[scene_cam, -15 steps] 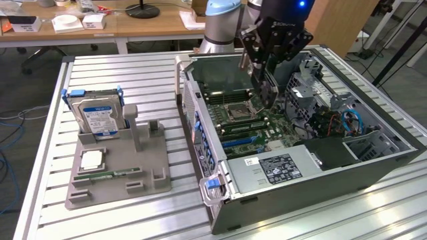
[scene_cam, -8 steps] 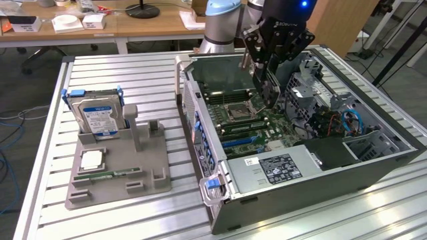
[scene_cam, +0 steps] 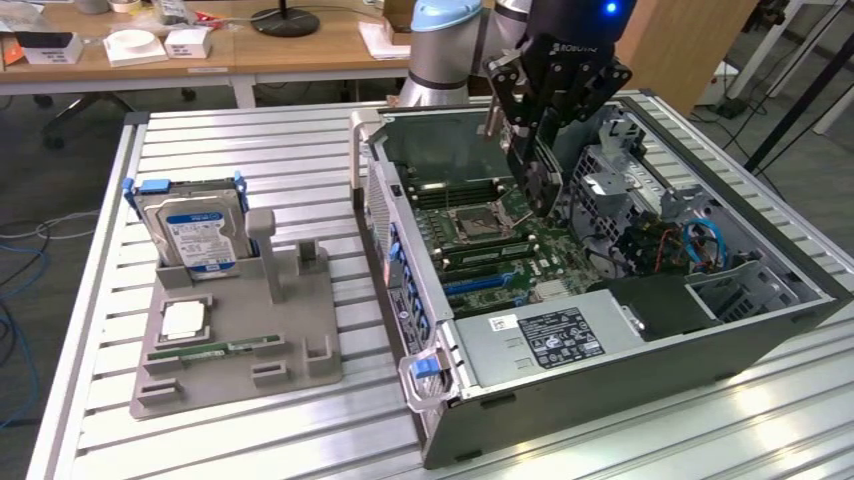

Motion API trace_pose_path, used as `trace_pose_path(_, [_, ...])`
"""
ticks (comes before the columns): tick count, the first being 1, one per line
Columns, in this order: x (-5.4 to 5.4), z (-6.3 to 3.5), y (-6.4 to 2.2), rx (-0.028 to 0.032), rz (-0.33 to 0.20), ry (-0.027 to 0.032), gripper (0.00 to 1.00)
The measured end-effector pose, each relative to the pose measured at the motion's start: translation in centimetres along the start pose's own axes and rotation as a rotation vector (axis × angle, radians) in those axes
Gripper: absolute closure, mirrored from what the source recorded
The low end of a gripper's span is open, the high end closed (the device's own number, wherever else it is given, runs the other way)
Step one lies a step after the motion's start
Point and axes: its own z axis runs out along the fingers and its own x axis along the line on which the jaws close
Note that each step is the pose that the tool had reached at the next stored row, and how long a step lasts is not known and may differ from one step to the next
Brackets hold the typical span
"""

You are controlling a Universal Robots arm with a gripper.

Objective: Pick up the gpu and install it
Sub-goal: 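Pick up the gpu and move the gpu toward the slot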

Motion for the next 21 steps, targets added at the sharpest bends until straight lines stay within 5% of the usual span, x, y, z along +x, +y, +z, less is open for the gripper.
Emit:
trace_pose_path(9, [-0.2,0.00,0.02,0.0001,0.000,0.0000,0.74])
trace_pose_path(21, [-1.8,0.05,0.13,0.0000,0.000,0.0004,0.74])
